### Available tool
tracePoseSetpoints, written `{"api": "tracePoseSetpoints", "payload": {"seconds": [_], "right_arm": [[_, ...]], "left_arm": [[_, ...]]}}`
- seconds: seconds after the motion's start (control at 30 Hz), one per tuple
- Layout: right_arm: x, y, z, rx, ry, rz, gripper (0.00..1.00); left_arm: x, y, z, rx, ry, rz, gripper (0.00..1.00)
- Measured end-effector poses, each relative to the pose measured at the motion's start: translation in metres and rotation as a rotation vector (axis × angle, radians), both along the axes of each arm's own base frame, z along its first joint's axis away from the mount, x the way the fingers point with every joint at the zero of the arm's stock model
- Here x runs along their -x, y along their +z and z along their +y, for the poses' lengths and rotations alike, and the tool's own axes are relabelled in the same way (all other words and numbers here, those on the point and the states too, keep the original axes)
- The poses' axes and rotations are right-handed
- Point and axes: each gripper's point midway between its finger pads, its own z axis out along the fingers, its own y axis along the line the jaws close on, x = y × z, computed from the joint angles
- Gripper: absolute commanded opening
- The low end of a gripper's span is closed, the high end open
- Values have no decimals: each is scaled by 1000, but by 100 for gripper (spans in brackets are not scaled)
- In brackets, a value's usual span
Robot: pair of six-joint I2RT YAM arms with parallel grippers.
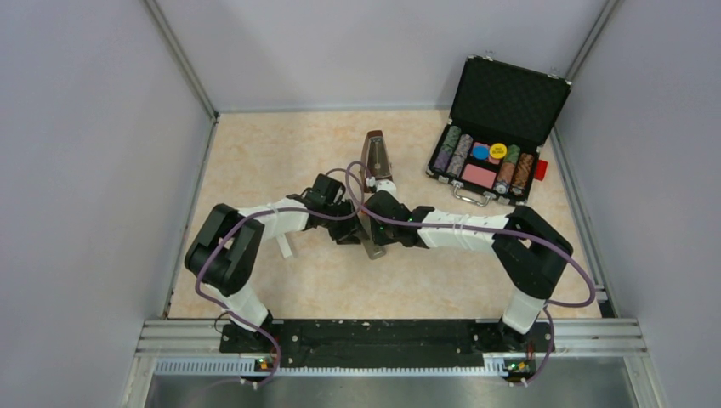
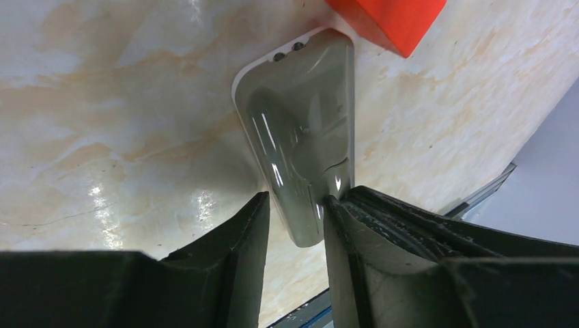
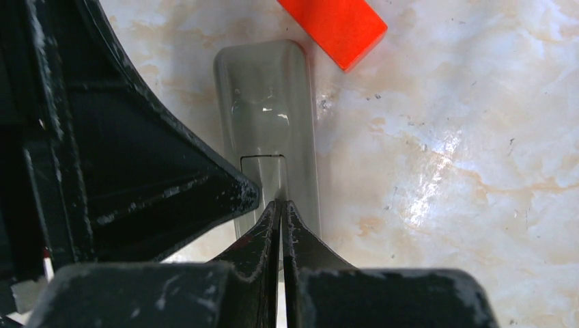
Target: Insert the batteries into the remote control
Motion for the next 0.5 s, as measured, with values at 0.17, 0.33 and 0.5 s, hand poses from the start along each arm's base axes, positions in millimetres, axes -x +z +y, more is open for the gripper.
{"api": "tracePoseSetpoints", "payload": {"seconds": [0.17,0.33,0.5], "right_arm": [[-2,-2,2,-22,-4,-10,0],[-4,-2,2,-43,-13,-17,0],[-5,0,1,-52,-25,-9,0]], "left_arm": [[7,-3,-4,-1,-20,9,37],[7,-4,-4,-3,-20,10,33],[7,-4,-4,-7,-12,15,27]]}}
